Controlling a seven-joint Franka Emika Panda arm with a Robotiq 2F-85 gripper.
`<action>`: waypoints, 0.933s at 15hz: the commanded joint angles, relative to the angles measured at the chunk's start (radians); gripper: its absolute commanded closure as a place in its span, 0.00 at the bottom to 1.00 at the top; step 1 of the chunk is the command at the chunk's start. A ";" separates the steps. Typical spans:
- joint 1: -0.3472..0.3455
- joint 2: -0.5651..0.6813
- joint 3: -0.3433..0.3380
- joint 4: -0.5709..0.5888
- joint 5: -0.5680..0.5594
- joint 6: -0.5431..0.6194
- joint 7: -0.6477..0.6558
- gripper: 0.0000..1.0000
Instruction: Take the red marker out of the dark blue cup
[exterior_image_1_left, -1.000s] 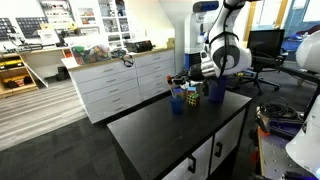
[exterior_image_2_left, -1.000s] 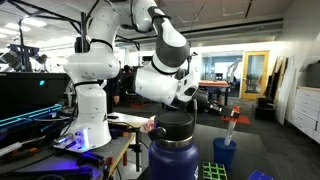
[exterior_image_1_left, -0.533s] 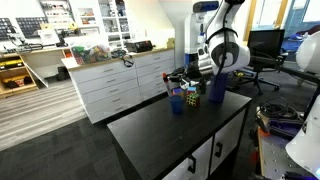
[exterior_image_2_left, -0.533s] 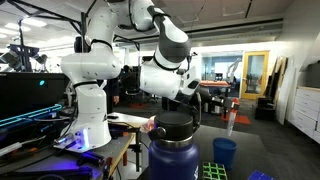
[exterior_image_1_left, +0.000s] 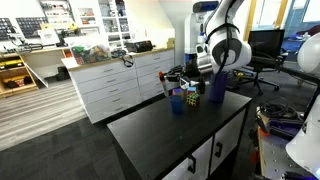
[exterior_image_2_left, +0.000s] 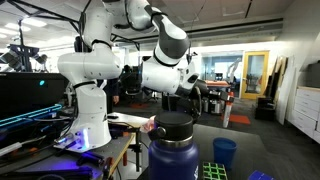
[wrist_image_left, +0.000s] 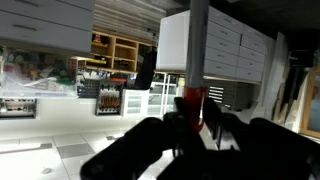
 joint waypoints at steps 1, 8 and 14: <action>0.051 0.003 0.018 -0.008 0.000 0.059 0.000 0.93; 0.040 0.002 0.153 0.012 -0.019 0.161 0.022 0.93; 0.007 -0.010 0.261 0.051 -0.109 0.282 0.043 0.93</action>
